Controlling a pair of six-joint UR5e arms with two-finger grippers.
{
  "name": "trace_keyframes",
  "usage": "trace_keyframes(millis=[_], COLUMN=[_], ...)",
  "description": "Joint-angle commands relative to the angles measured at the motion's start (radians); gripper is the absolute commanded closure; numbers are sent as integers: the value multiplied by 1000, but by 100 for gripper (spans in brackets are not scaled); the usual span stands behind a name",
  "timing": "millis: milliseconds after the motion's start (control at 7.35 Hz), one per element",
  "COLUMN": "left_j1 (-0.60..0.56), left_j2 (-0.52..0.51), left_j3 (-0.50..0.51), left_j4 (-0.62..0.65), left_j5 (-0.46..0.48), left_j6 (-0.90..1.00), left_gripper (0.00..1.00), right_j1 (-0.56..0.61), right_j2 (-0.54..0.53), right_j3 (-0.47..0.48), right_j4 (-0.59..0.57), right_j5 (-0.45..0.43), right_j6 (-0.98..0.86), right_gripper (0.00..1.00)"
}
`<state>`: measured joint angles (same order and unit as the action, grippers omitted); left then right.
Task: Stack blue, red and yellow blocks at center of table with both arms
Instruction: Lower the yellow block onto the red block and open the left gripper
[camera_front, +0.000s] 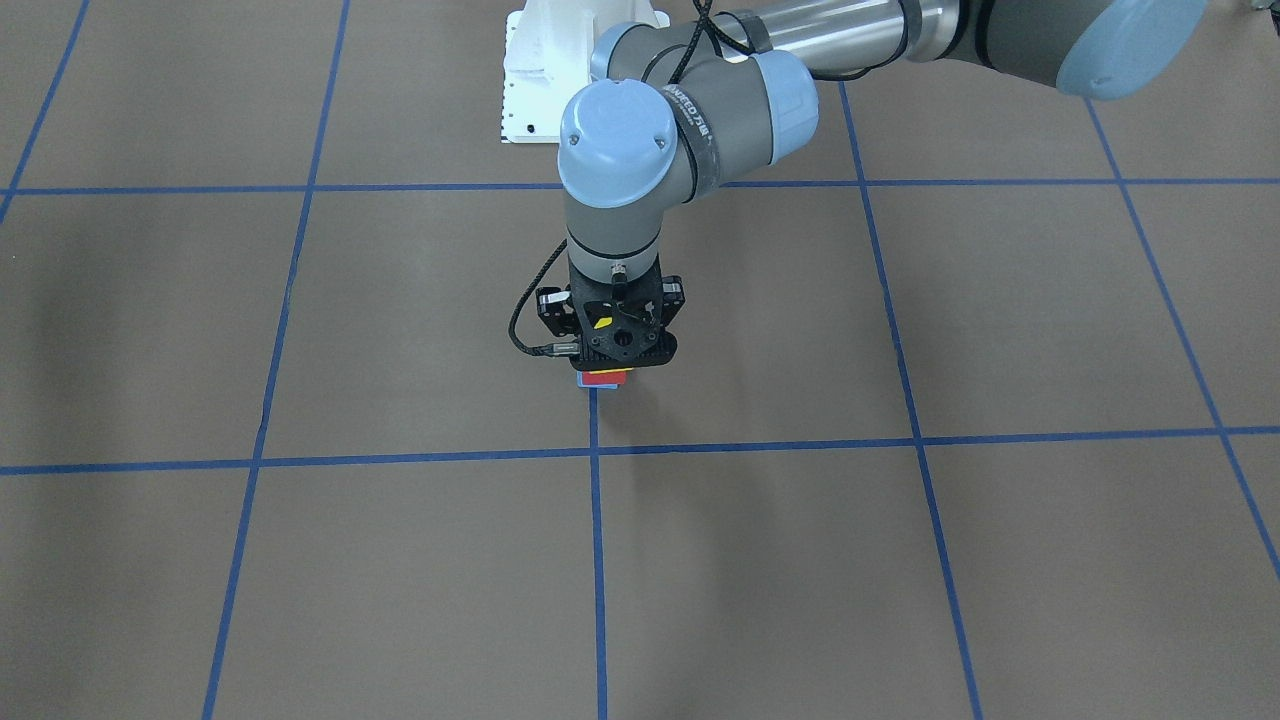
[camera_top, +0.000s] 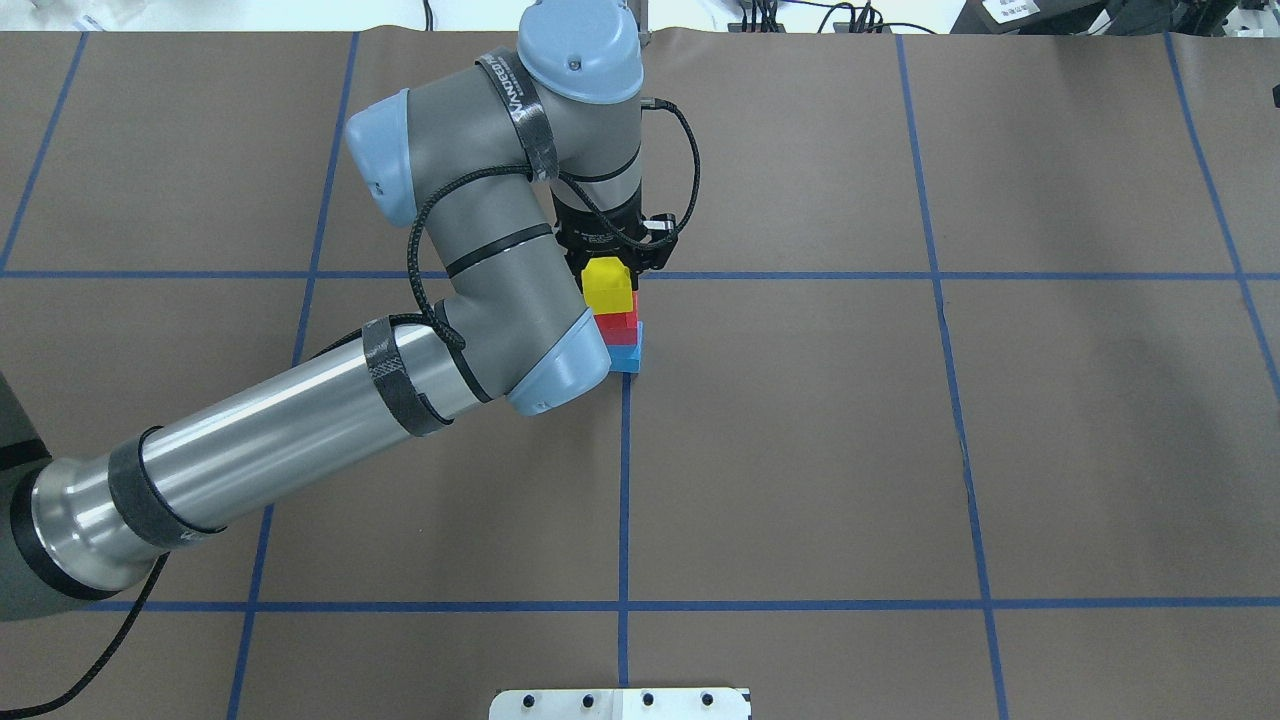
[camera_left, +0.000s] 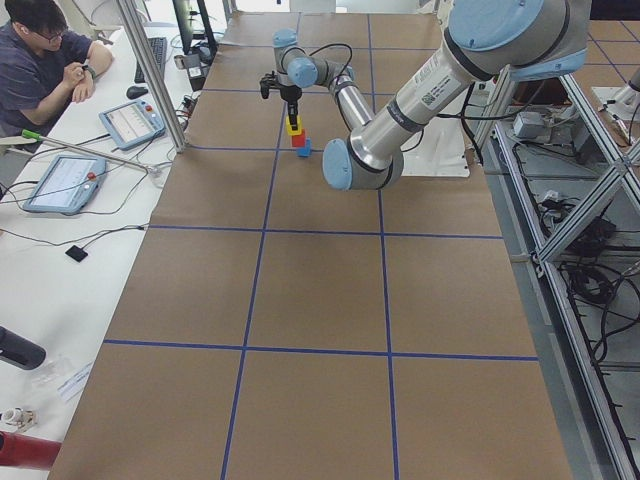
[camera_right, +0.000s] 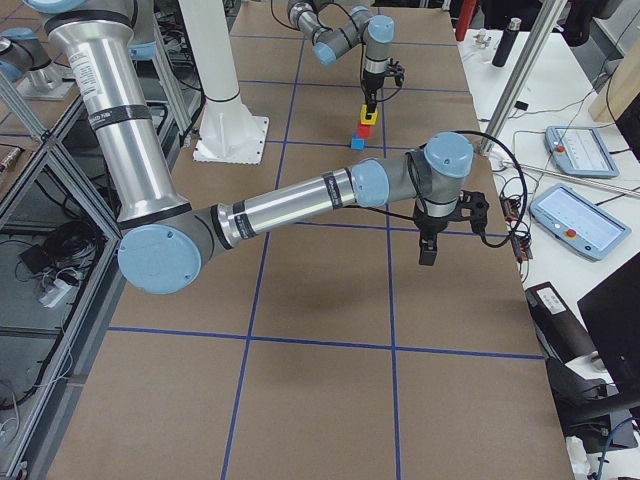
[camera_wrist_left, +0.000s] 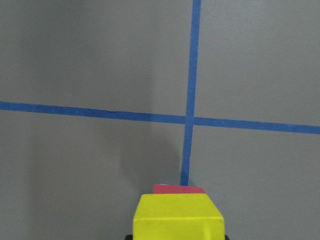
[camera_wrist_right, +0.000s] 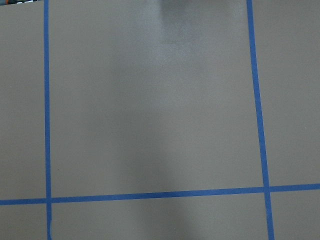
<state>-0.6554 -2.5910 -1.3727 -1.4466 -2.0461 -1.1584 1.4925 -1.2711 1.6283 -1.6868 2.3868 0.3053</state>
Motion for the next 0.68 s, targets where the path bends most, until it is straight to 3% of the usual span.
trace_keyframes(millis=[0,272,544], left_j1=[16,19,20], left_j2=[0,2,8], left_j3=[0,-15,-31], left_j4=[2,6,8], left_j5=[0,0,9], left_j6=[-6,-7,-23], left_gripper=[100,97,0], right_j1=[0,0,0], right_j2=[-1,-2,-7], right_j3=[1,1,-1], right_j4=[-1,-1,1], right_j5=[0,0,0], right_j6=[0,0,0], right_gripper=[0,0,0])
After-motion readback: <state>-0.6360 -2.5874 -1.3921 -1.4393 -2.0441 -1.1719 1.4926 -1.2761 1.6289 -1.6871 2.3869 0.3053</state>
